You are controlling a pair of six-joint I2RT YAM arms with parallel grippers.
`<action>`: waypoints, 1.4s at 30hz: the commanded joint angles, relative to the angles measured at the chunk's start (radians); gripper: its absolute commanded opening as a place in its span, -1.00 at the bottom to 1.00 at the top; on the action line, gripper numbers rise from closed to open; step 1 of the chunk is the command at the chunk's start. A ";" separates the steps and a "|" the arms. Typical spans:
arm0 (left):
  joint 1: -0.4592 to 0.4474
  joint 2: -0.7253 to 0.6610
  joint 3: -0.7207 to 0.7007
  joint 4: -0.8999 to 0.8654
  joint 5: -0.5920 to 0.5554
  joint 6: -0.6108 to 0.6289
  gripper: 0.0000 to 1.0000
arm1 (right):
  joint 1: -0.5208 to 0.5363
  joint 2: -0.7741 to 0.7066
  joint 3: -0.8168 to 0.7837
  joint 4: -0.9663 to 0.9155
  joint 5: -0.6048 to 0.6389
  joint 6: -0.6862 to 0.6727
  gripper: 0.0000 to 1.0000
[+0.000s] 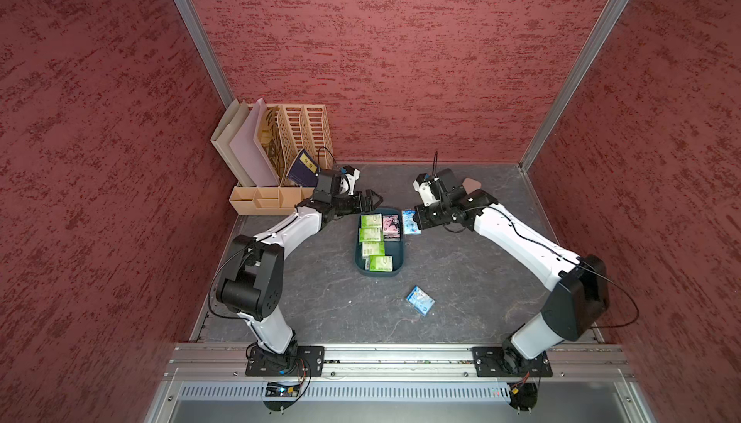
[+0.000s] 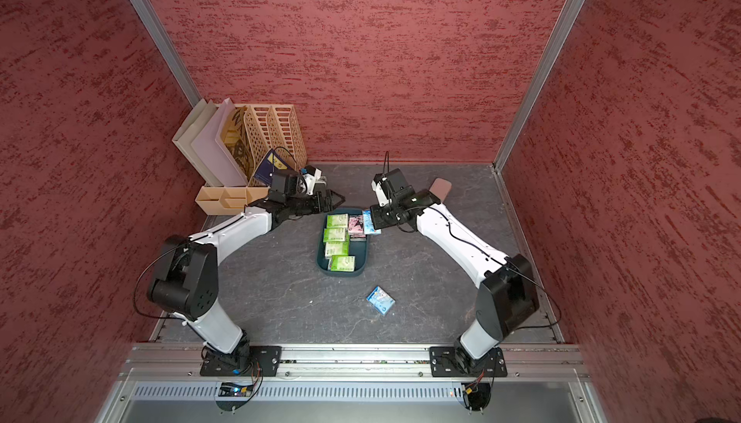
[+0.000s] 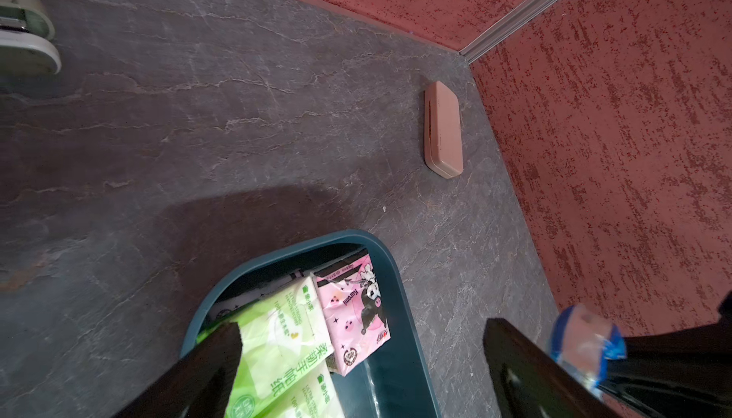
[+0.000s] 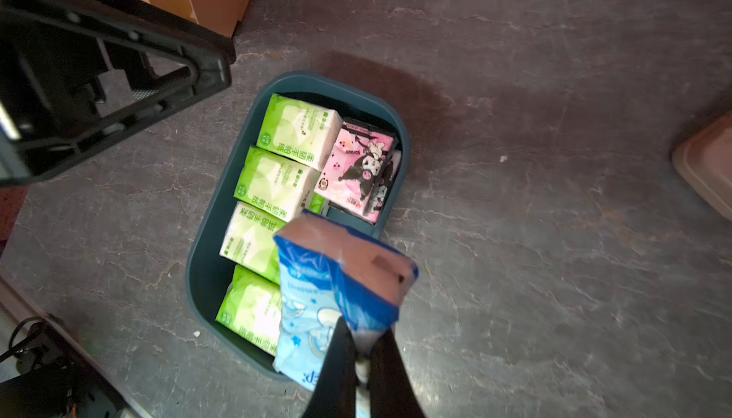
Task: Put the pocket tissues into the storage box
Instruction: Pick up the pocket tissues from the center of the board, then place the pocket tissues in the storage box.
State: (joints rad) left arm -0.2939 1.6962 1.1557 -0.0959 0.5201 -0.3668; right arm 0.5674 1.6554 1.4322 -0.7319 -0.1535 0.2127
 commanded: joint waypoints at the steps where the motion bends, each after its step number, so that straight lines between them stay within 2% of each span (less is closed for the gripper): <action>1: -0.007 -0.017 -0.019 0.015 -0.019 -0.005 0.99 | 0.027 0.051 0.026 0.047 -0.054 -0.027 -1.00; 12: -0.005 -0.066 -0.069 -0.003 -0.053 -0.008 0.99 | 0.102 0.142 0.006 0.117 -0.072 0.024 -1.00; 20: -0.002 -0.086 -0.081 -0.015 -0.061 -0.002 0.99 | 0.104 0.173 -0.028 0.123 0.045 0.078 -1.00; 27: 0.006 -0.072 -0.104 0.015 -0.053 -0.001 1.00 | 0.104 0.205 -0.055 0.136 0.092 0.111 -1.00; 37: 0.022 -0.069 -0.128 0.024 -0.045 0.011 0.99 | 0.106 0.222 -0.086 0.134 0.048 0.168 -1.00; 38: 0.023 -0.067 -0.127 0.025 -0.044 0.011 0.99 | 0.106 0.227 -0.083 0.131 0.048 0.171 -0.93; 39: 0.025 -0.065 -0.127 0.026 -0.042 0.011 0.99 | 0.106 0.235 -0.078 0.128 0.045 0.173 -0.77; 42: 0.025 -0.058 -0.125 0.028 -0.035 0.012 0.99 | 0.106 0.257 -0.051 0.106 0.043 0.190 -0.64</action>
State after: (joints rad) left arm -0.2741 1.6302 1.0412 -0.0948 0.4706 -0.3691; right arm 0.6708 1.8797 1.3628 -0.5961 -0.1135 0.3786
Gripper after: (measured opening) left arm 0.997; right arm 0.167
